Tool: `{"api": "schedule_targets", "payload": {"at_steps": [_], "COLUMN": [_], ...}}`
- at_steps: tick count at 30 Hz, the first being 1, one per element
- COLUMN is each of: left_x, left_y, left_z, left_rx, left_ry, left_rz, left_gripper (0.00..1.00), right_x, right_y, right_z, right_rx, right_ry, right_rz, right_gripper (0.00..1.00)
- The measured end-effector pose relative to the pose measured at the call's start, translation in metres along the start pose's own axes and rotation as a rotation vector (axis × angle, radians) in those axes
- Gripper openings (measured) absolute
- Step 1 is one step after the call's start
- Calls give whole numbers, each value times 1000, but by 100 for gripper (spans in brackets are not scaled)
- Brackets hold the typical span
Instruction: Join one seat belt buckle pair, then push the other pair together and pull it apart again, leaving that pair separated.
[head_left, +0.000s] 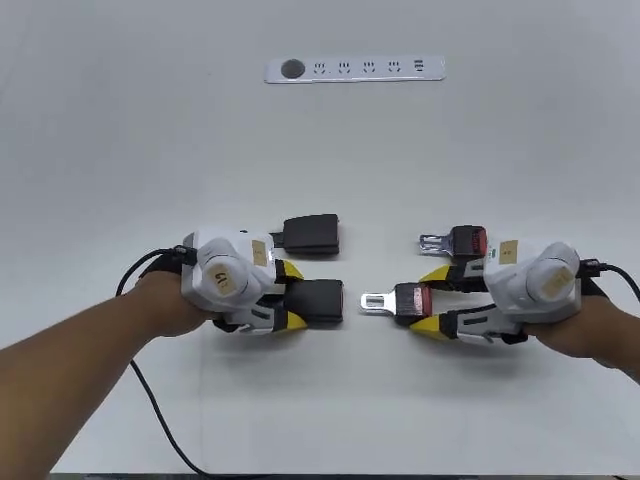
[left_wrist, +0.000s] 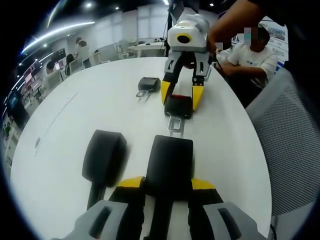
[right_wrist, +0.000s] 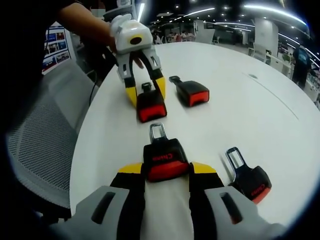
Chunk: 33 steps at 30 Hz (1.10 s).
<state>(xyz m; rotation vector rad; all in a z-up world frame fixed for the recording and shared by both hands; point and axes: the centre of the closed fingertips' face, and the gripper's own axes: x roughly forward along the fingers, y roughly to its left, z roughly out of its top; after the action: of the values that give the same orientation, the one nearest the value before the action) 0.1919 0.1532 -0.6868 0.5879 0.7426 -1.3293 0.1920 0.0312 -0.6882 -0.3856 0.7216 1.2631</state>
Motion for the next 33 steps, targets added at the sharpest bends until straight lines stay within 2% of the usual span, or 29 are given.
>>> {"api": "schedule_targets", "payload": {"at_steps": [11, 18, 33], "left_x": [-1, -1, 1], "left_y": [-2, -3, 0], "left_z": [2, 1, -1], "left_rx": [-3, -2, 4], "left_ry": [11, 16, 15], "left_rz": [1, -2, -15], "left_gripper": [34, 34, 33], "right_x": [18, 25, 24], "right_y": [7, 4, 7], "right_z": [11, 18, 22], "right_rx": [-25, -29, -31], "right_ry": [2, -7, 14], "right_rz": [13, 17, 25], "right_gripper": [32, 32, 32]}}
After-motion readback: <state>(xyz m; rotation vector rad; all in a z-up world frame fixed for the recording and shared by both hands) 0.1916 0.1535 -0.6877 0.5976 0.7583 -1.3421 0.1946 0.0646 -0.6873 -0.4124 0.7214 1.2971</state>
